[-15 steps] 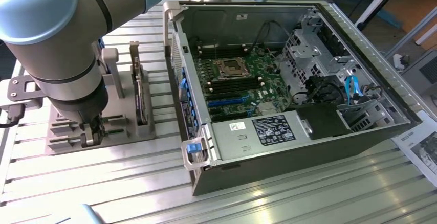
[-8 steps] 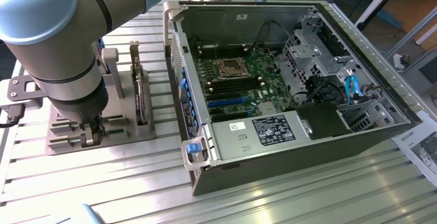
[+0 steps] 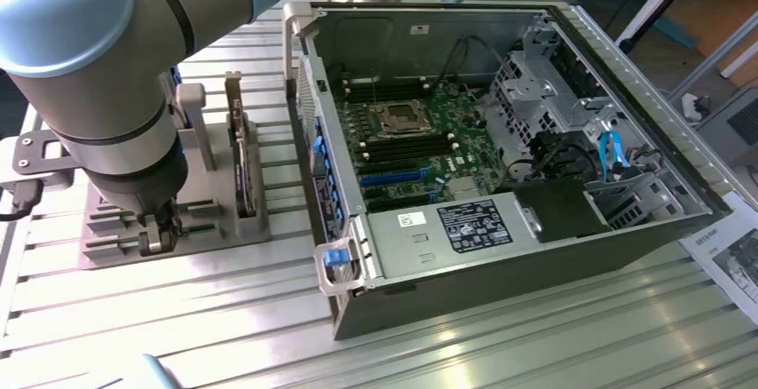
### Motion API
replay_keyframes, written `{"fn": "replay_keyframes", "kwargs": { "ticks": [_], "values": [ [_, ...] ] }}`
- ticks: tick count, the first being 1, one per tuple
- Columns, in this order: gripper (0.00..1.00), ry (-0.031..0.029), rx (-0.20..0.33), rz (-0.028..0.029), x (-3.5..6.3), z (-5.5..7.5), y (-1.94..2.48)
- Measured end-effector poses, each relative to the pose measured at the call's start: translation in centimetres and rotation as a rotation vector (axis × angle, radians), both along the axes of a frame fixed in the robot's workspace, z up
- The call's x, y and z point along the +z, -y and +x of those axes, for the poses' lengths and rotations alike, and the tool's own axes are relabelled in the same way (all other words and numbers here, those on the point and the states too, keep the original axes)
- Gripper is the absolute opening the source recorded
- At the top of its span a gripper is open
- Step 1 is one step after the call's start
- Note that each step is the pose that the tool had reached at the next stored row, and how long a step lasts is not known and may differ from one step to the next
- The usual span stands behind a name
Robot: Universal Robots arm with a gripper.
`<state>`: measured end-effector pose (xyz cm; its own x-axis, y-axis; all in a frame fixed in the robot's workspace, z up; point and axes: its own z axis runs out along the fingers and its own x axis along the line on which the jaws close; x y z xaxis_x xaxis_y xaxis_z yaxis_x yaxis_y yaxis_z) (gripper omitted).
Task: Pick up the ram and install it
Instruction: 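Pick up the ram and move it above insertion slot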
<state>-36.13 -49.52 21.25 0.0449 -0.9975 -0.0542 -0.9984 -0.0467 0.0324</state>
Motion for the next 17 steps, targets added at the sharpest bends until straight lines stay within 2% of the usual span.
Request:
{"fn": "replay_keyframes", "kwargs": {
  "ticks": [17],
  "values": [
    [0.13,0.0003,-0.015,0.0002,0.01,0.0,0.0]
  ]
}}
